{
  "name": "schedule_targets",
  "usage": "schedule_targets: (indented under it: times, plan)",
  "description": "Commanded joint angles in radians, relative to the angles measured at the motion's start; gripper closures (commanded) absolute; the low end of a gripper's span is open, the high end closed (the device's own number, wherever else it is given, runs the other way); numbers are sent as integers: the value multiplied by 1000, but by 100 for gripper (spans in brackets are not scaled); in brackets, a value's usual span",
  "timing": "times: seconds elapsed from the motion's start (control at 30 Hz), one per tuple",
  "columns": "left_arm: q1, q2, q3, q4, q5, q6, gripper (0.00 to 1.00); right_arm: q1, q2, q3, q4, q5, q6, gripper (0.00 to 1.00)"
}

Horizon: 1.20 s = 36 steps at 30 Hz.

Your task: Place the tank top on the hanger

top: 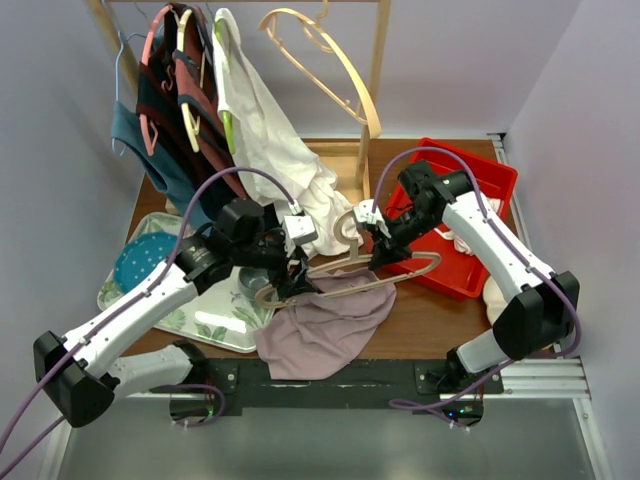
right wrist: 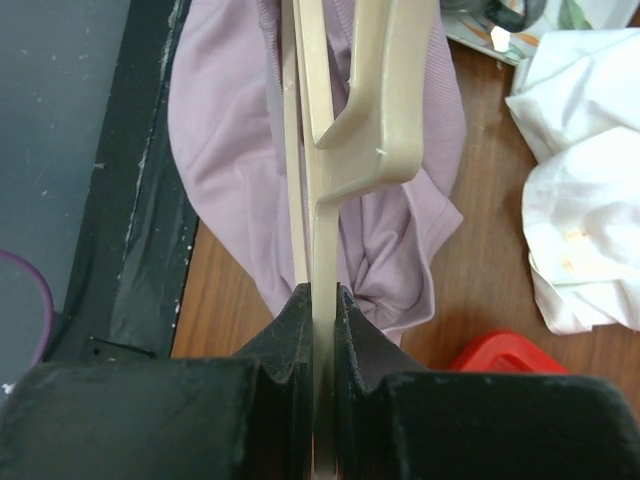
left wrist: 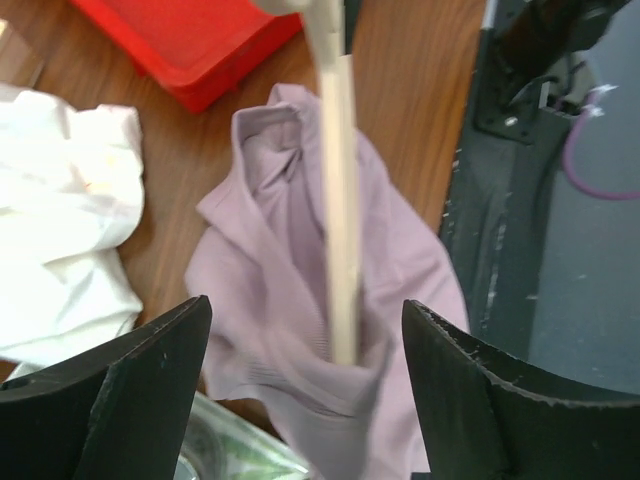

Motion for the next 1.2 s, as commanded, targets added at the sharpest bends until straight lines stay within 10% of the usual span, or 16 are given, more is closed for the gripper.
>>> schedule_targets:
  times: [0.0,0.13,0.47,0.57,0.6,0.67,0.77,0.8,0.93,1.17]
  plan:
    - [-20,3,22,-10,-148,75,21,21,-31,29,-23,-8,-18,100]
    - [-22,3,6,-7,-116,78,43,22,-37,30,-24,-4,-16,100]
    - [-53,3,-50,7,-14,11,43,21,-3,84,-62,-11,-35,100]
    - [-53,1,-47,16,-22,-7,75,22,9,118,-81,-24,-44,100]
    - [-53,-2,-45,21,-33,-36,100,22,18,127,-87,-28,-44,100]
    - [-53,-26,-45,41,-97,-72,100,22,23,132,-92,-31,-44,100]
    - [-51,-80,-62,48,-161,-171,100,22,12,115,-40,-14,80,86]
    - [-50,-94,-71,51,-177,-225,100,22,-2,115,27,5,138,60]
    - [-51,-184,-187,93,-214,-368,100,-113,-69,150,172,41,417,20]
    - [-48,-350,-321,274,-247,-514,100,-344,-259,6,301,-36,587,6]
